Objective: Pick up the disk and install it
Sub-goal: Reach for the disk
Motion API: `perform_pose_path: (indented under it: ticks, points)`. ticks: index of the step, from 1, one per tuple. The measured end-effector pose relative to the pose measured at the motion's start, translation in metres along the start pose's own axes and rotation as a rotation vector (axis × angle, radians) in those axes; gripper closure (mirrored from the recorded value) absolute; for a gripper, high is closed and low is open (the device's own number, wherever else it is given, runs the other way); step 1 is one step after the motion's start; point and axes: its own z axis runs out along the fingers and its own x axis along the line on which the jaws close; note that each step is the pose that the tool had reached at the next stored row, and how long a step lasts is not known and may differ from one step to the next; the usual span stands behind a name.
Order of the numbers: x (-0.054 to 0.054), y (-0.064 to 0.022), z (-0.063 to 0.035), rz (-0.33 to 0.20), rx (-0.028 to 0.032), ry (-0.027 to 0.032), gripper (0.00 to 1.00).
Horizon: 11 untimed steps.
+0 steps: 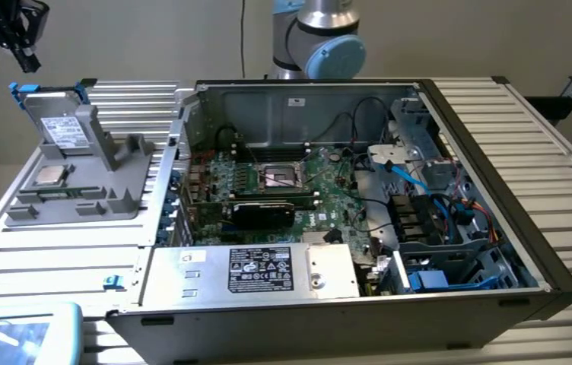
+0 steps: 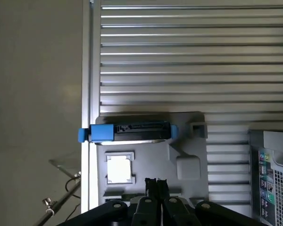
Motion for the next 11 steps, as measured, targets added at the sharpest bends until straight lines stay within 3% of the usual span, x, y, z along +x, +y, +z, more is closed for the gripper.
perform_pose_path:
  ticks: [11]
  points:
    - [0.028, 0.0226, 0.0023, -0.004, 0.0000, 0.0002, 0.89]
